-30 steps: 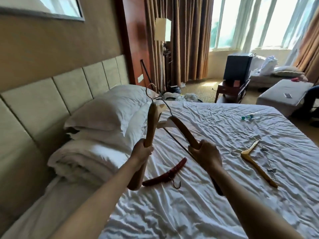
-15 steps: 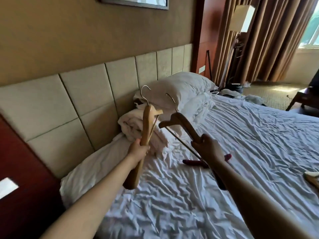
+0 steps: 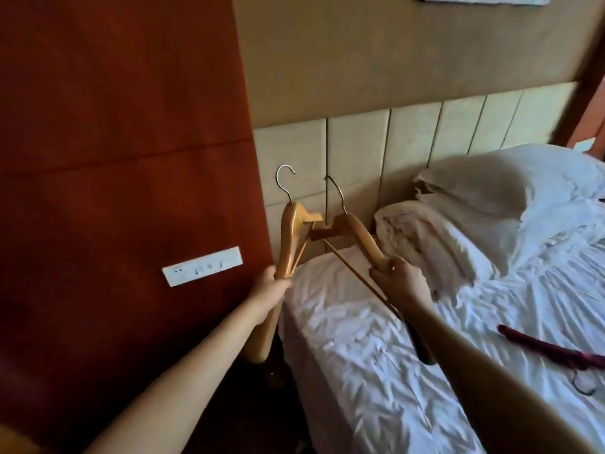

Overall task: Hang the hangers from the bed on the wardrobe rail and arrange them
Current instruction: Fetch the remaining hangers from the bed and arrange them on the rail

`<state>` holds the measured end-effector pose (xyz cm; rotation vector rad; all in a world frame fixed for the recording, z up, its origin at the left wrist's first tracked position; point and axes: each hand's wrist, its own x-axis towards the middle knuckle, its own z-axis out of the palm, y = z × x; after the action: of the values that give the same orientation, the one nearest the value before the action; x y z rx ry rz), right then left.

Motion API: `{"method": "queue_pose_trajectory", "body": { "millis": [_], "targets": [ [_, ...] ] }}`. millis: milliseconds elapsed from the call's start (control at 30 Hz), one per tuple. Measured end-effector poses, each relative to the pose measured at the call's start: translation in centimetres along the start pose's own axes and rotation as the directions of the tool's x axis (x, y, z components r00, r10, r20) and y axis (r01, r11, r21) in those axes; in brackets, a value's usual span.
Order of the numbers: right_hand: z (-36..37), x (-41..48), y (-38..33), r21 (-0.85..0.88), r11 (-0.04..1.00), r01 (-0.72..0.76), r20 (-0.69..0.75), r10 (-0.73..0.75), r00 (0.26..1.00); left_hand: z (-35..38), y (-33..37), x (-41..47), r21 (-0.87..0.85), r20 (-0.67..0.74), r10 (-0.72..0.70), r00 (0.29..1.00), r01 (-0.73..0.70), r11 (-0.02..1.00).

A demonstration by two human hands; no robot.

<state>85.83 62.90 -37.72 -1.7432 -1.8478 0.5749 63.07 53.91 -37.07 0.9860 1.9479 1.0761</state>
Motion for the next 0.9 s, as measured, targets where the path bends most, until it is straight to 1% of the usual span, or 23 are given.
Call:
{"method": "queue_pose_trajectory", "body": {
  "millis": [67, 200, 300, 367, 433, 533, 633, 767, 900],
  "targets": [
    [2.2, -1.4, -3.2, -0.008, 0.999, 0.045, 0.052, -0.045, 0.998, -3.7, -1.7, -1.1, -0.016, -0.036, -0.021, 0.999, 0.02, 1.0],
    [7.4, -5.6, -11.6, 0.039, 0.98, 0.197, 0.16, -0.201, 0.967, -13.7, -5.8, -4.4, -0.055, -0.185, -0.077, 0.98, 0.068, 0.996],
    [11.1, -8.3, -17.8, 0.097, 0.945, 0.311, 0.235, -0.325, 0.916, -20.5, -8.6, -6.9, -0.078, -0.302, -0.125, 0.945, 0.106, 0.991],
    [13.5, -9.7, -21.3, 0.134, 0.926, 0.354, 0.278, -0.378, 0.883, -24.2, -10.3, -8.5, -0.092, -0.37, -0.156, 0.916, 0.131, 0.987],
    [16.0, -11.2, -24.9, 0.154, 0.9, 0.408, 0.335, -0.437, 0.835, -27.8, -12.1, -10.2, -0.114, -0.446, -0.196, 0.873, 0.162, 0.98],
    [19.5, -13.1, -29.6, 0.203, 0.847, 0.492, 0.422, -0.529, 0.736, -32.1, -14.3, -12.6, -0.181, -0.539, -0.282, 0.794, 0.218, 0.959],
    [22.6, -14.6, -34.8, 0.258, 0.782, 0.567, 0.488, -0.612, 0.622, -36.2, -15.5, -14.6, -0.31, -0.61, -0.362, 0.705, 0.209, 0.927],
    [25.2, -16.9, -40.8, 0.369, 0.715, 0.593, 0.588, -0.674, 0.447, -40.2, -16.1, -17.3, -0.409, -0.688, -0.418, 0.593, 0.159, 0.898],
    [27.3, -20.0, -45.7, 0.478, 0.634, 0.608, 0.603, -0.74, 0.297, -43.1, -16.2, -20.5, -0.466, -0.756, -0.49, 0.434, 0.171, 0.868]
  ]
}}
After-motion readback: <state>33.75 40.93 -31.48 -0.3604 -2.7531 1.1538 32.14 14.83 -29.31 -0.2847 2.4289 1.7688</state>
